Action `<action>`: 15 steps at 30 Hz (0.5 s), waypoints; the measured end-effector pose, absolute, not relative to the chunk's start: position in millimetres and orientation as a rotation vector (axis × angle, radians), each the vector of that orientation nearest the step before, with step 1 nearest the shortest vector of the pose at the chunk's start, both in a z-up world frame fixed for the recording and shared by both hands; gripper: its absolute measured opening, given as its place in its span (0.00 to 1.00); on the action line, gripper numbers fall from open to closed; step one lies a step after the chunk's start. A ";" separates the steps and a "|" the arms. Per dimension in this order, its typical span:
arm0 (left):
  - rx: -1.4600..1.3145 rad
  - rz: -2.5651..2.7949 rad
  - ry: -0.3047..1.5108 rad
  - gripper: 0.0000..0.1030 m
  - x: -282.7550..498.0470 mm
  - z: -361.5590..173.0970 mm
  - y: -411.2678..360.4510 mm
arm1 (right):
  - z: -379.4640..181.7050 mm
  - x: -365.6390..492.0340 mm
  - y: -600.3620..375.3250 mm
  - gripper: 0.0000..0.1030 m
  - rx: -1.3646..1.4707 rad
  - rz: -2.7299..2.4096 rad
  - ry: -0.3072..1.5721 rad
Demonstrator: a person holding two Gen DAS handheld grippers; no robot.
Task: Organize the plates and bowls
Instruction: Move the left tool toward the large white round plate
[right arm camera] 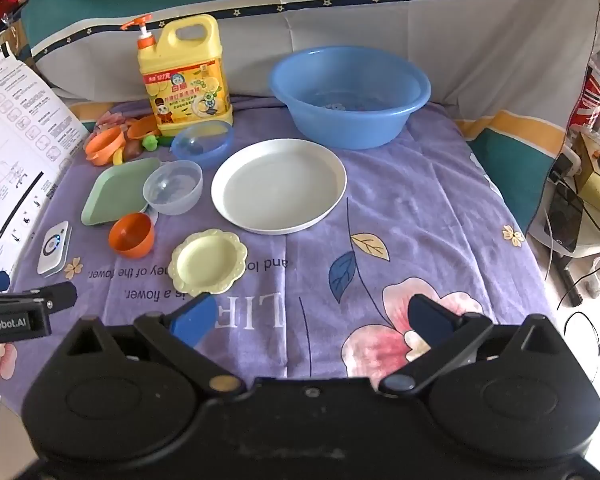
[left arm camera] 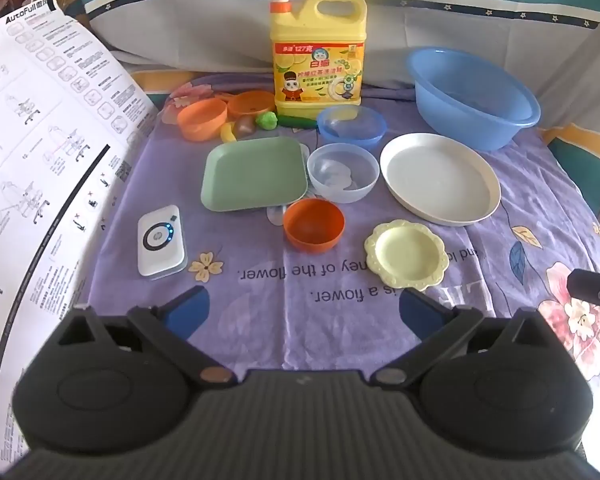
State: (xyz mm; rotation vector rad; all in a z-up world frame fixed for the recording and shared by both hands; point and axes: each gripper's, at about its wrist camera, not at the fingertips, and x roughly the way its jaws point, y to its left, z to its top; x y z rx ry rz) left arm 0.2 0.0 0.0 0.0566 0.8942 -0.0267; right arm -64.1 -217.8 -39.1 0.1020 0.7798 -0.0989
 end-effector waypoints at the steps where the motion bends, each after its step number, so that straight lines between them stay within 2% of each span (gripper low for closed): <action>1: 0.061 -0.026 0.891 1.00 -0.2 0.0 0.2 | -39.1 -64.1 -217.7 1.00 0.102 -0.099 0.780; 15: 0.068 -0.022 0.884 1.00 -1.1 -0.6 0.5 | -41.9 -60.2 -219.5 1.00 0.108 -0.100 0.790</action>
